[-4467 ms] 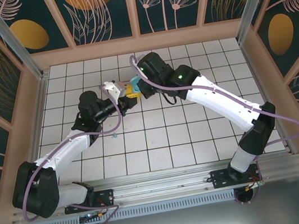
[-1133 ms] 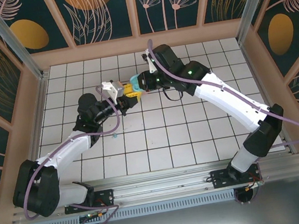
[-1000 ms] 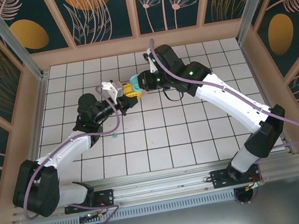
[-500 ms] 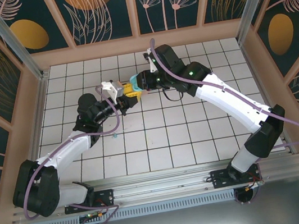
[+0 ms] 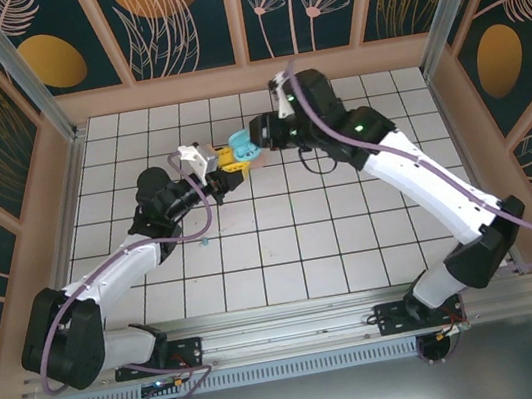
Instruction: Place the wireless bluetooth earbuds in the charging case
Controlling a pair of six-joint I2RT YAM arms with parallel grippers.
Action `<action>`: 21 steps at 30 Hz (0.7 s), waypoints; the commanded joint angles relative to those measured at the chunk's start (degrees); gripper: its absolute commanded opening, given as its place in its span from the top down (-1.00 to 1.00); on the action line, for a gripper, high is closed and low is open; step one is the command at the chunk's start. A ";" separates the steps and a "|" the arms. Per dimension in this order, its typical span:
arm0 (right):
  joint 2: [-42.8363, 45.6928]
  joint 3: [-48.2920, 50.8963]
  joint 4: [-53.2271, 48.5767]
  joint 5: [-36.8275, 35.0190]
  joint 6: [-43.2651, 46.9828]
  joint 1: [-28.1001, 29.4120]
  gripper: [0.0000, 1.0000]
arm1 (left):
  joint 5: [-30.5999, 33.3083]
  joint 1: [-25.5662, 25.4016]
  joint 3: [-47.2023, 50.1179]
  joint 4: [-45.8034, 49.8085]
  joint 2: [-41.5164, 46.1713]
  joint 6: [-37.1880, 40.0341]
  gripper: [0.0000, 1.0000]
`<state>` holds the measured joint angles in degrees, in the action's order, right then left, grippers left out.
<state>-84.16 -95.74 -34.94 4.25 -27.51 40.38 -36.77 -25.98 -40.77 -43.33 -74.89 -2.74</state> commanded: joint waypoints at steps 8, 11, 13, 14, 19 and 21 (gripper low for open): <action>6.02 13.11 8.36 2.07 -6.57 -11.46 0.27 | 3.08 0.80 2.16 3.32 7.13 3.16 0.59; 2.12 16.84 11.70 5.32 -7.68 -11.38 0.29 | 3.58 0.86 2.10 5.20 8.65 3.83 0.59; -1.20 19.42 15.26 7.87 -8.61 -10.76 0.30 | 3.97 0.86 2.10 6.53 9.88 4.24 0.59; -2.89 20.38 16.94 8.72 -9.05 -10.36 0.31 | 4.05 0.85 2.15 7.16 10.47 4.40 0.59; -15.64 18.13 22.07 13.86 -9.96 -5.89 0.38 | 5.03 0.81 2.93 10.49 13.97 5.19 0.59; -21.30 14.86 22.45 15.76 -9.77 -3.69 0.40 | 5.33 0.75 3.46 11.70 15.46 5.31 0.59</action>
<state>-100.62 -76.86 -17.50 14.74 -36.56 33.58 -32.32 -25.45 -38.24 -33.85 -61.69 1.28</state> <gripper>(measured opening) 0.303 0.286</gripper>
